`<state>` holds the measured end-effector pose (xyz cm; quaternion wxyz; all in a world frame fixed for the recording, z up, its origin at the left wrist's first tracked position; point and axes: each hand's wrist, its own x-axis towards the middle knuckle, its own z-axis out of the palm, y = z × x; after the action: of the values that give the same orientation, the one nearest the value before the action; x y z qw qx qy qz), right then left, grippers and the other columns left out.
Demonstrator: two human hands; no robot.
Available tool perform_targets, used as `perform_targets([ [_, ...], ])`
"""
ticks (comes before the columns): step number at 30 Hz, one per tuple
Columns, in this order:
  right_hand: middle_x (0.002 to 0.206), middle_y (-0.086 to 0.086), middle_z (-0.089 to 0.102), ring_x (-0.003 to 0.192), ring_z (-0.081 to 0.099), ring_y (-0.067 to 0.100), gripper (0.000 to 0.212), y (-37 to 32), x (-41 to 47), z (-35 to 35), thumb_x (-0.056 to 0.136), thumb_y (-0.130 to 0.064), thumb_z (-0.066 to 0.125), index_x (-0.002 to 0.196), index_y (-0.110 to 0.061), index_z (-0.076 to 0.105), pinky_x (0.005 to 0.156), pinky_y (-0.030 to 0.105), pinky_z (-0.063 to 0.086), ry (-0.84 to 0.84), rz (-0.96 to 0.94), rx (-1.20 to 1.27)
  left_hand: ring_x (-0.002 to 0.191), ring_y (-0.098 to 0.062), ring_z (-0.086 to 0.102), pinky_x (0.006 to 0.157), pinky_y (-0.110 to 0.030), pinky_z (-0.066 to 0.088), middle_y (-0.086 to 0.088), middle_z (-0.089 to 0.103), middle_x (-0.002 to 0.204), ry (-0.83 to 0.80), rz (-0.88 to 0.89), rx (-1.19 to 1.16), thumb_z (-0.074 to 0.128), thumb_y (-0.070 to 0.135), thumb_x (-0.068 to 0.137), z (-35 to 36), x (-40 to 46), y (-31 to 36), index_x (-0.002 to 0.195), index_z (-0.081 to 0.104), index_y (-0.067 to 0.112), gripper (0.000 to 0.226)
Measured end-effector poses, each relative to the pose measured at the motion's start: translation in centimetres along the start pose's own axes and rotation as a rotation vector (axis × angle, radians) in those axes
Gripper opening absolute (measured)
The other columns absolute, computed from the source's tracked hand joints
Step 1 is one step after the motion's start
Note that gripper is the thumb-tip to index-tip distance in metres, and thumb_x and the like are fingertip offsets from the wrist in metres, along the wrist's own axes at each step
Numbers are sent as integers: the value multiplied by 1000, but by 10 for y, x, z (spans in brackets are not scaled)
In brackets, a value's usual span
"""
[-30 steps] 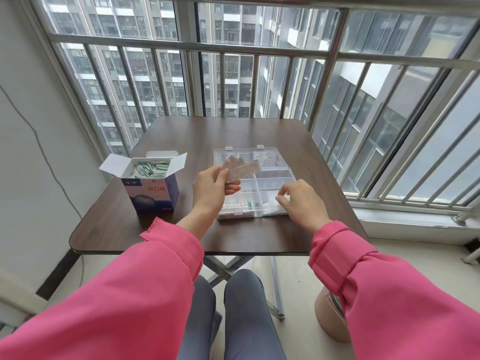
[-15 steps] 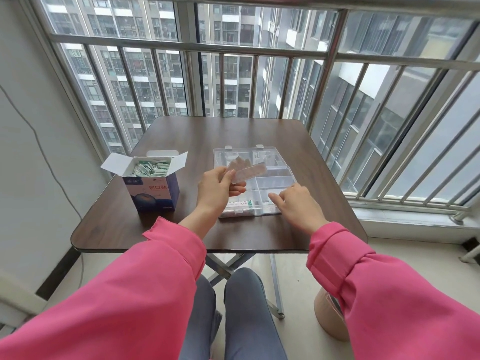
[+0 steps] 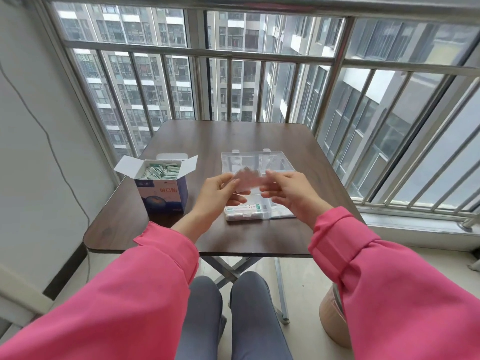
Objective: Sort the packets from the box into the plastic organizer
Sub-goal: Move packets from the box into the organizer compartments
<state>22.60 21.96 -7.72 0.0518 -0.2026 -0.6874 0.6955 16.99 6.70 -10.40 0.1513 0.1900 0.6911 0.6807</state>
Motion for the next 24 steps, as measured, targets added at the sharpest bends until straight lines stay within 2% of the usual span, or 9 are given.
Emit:
perform_targets([
  [2,52,2,65,49,64,10,26,3,4,4,94,-18,55,75,-3,63,47,12,49,2,1,73,51,-3,63,51,-12,47,-7,68,83,21,-5,1,43,16,100,-7,-1,-1,108,58,10,18],
  [5,67,9,65,62,64,15,6,6,7,8,86,6,59,88,8,64,61,13,54,-38,-26,79,50,-2,61,48,-12,45,-5,67,86,72,-12,4,43,19,100,-18,0,-5,107,57,13,17],
  [7,73,12,61,63,62,16,16,9,8,7,83,14,58,97,8,63,62,14,55,-33,-31,18,49,0,60,48,-11,44,-5,66,88,134,2,45,43,18,100,-23,2,-7,106,57,14,16],
  [9,71,12,59,59,61,15,15,11,10,8,81,14,60,89,2,64,58,15,54,-3,-59,-153,47,1,57,46,-10,42,-4,67,88,201,18,88,44,16,100,-27,5,-9,104,58,15,15],
  [13,64,11,62,58,60,20,23,21,16,14,76,9,64,68,-12,62,65,29,53,36,-134,-527,44,2,53,45,-10,39,-2,66,83,221,28,104,44,15,99,-31,6,-11,100,59,17,16],
  [15,63,11,63,57,61,19,20,25,17,19,74,8,64,68,-12,64,68,31,55,58,-177,-604,44,2,53,46,-10,39,0,66,80,206,28,106,43,15,99,-31,5,-11,99,59,17,16],
  [19,75,12,67,63,61,15,11,26,19,31,76,1,66,84,-4,71,59,14,45,50,-252,-788,44,1,53,47,-12,40,1,65,78,193,38,105,43,15,99,-32,5,-12,94,59,19,16],
  [21,80,10,68,75,60,15,11,27,20,33,77,-2,67,86,-5,73,65,17,39,49,-305,-916,44,2,53,47,-12,40,1,65,78,187,40,98,44,16,99,-33,4,-11,92,59,19,17],
  [24,89,7,71,88,64,21,10,31,21,35,76,-6,67,82,-11,74,78,28,48,16,-361,-1039,44,1,53,47,-12,39,1,65,77,172,31,86,45,16,98,-32,2,-10,85,58,23,20],
])
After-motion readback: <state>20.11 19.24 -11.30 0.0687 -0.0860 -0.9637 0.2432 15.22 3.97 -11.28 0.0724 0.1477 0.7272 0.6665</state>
